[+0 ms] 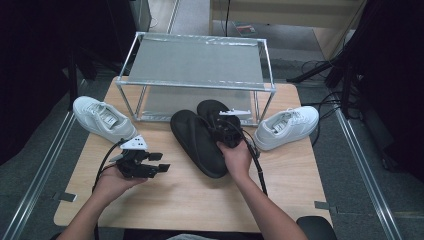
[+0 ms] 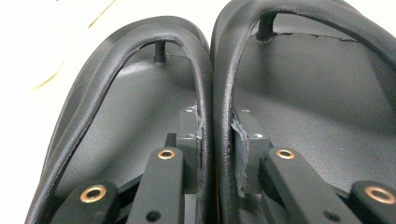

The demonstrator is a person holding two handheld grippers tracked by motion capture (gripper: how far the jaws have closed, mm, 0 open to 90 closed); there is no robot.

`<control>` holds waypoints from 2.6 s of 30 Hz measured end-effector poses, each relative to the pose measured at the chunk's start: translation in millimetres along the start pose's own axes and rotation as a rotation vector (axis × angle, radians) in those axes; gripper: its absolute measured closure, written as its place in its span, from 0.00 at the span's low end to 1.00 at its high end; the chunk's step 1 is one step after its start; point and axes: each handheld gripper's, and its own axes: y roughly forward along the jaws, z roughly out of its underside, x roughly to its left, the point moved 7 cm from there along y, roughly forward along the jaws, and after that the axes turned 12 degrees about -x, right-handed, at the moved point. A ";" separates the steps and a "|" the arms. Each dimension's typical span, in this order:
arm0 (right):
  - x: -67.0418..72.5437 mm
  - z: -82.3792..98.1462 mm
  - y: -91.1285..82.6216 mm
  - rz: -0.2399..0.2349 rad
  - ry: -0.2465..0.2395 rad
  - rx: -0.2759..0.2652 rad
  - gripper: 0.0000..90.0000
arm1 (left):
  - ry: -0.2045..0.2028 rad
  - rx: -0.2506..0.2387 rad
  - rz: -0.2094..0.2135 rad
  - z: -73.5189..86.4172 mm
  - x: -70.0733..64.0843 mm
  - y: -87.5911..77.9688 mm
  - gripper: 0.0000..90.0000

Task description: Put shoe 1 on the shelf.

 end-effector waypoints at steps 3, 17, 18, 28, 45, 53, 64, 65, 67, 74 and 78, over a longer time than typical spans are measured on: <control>-3.3 -6.5 12.7 0.010 0.015 -0.025 0.84 | 0.001 -0.001 0.000 -0.2 0.0 -0.2 0.49; -2.1 -21.8 50.6 0.061 -0.057 -0.093 0.84 | 0.005 -0.002 0.007 -0.1 -0.3 -0.9 0.49; -2.5 -22.8 52.6 0.073 -0.065 -0.099 0.84 | 0.003 -0.001 0.008 -0.1 -0.2 -0.8 0.49; -12.8 -23.9 64.1 0.101 -0.043 -0.105 0.82 | 0.015 -0.006 0.016 -0.2 -0.8 -0.3 0.51; -8.8 -22.3 41.8 0.050 -0.099 -0.092 0.59 | -0.032 0.024 0.023 -1.3 2.1 -0.5 0.54; -2.7 -18.5 19.3 0.009 -0.125 -0.071 0.57 | -0.026 0.036 0.034 -4.9 3.1 4.6 0.54; -0.7 -3.3 -6.7 -0.043 -0.123 -0.050 0.56 | -0.009 0.039 0.039 -14.0 8.8 13.8 0.54; -0.4 -2.4 -8.7 -0.052 -0.124 -0.047 0.56 | -0.003 0.038 0.040 -16.0 9.9 13.6 0.54; 1.7 1.2 -14.3 -0.076 -0.131 -0.028 0.56 | 0.003 0.032 0.036 -20.6 12.3 13.4 0.56; 2.5 15.9 -38.0 -0.116 -0.153 -0.033 0.62 | -0.062 0.028 0.081 -33.9 16.6 18.0 0.85; 1.6 23.1 -46.8 -0.128 -0.160 -0.064 0.67 | -0.053 0.026 0.087 -43.9 19.5 21.3 0.92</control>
